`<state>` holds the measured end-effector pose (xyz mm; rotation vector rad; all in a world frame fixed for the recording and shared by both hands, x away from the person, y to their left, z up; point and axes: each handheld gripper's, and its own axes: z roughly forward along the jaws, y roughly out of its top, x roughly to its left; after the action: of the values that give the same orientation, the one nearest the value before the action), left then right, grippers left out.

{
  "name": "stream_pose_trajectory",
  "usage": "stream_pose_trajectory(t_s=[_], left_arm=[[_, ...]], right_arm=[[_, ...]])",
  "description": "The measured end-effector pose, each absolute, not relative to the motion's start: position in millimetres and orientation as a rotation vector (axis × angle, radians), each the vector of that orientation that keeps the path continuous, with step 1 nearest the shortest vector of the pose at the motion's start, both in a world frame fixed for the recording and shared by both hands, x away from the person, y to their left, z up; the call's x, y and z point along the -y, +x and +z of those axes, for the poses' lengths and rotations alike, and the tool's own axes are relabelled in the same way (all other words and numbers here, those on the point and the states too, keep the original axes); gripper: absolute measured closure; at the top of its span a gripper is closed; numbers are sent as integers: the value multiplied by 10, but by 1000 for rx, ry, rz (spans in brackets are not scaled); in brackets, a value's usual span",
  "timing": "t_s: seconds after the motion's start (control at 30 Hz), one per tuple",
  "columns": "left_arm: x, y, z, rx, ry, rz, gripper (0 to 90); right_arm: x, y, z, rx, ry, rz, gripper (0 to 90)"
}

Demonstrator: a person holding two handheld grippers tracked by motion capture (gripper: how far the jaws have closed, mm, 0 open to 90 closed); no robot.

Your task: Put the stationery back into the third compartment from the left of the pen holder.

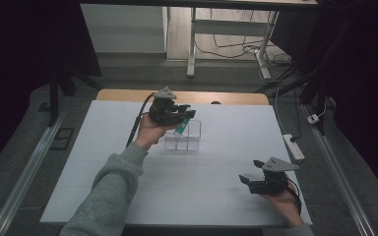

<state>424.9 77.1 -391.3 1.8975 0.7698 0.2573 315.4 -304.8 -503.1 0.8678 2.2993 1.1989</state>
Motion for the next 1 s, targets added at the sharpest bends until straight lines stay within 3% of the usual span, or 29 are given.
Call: stream_pose_trajectory(t_s=[1.0], left_arm=[[-377, 4638, -4122, -797, 1870, 282, 641]], right_arm=[[3052, 3150, -5038, -2301, 880, 1188, 177]])
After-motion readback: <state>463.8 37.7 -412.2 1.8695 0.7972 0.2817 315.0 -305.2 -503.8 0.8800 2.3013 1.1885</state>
